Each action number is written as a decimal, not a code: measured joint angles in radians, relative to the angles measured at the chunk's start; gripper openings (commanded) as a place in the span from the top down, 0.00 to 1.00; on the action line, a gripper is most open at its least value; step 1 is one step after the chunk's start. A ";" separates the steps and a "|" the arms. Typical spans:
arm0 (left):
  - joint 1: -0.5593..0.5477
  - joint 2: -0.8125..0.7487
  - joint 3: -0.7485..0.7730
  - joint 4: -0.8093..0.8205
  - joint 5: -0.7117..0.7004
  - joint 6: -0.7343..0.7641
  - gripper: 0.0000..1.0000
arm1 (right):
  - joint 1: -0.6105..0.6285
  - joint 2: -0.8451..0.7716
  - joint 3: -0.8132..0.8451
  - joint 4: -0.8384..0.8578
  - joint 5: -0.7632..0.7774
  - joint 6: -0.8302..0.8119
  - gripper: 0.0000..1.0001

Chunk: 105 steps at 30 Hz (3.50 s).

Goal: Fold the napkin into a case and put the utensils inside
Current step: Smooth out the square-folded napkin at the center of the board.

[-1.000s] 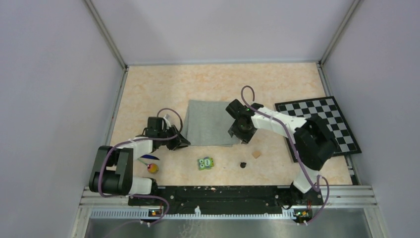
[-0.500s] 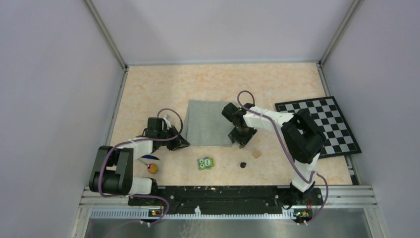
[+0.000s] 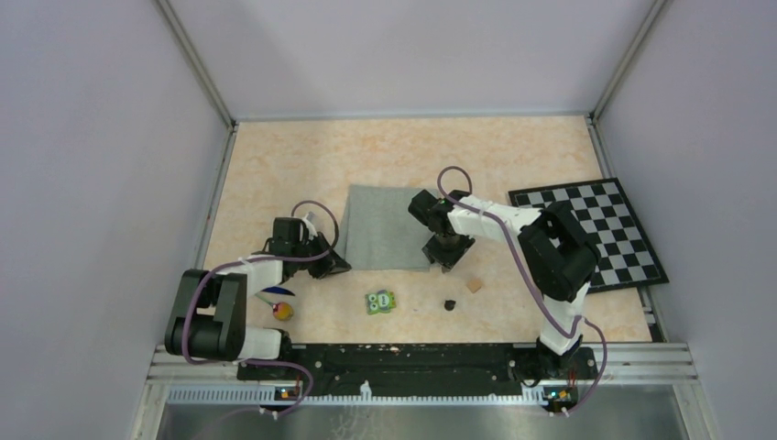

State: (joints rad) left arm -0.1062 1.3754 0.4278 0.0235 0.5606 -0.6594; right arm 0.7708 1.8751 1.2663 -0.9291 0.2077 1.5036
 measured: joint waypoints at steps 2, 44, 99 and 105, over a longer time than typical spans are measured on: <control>0.000 0.000 0.000 0.000 0.000 0.000 0.88 | 0.000 0.000 0.000 0.005 0.000 0.001 0.60; 0.037 -0.061 0.235 -0.155 0.034 0.054 1.00 | 0.005 -0.286 -0.289 0.564 -0.038 -0.080 1.00; 0.152 0.149 0.201 -0.209 0.008 0.106 1.00 | -0.060 0.480 0.423 1.006 -0.594 -0.828 0.59; 0.157 0.166 0.208 -0.206 0.027 0.103 1.00 | -0.112 0.515 0.452 1.074 -0.599 -0.804 0.58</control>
State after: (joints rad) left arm 0.0509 1.5410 0.6353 -0.1829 0.5880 -0.5560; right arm 0.6590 2.3905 1.7184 0.1448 -0.3912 0.6994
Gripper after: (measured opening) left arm 0.008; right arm 0.414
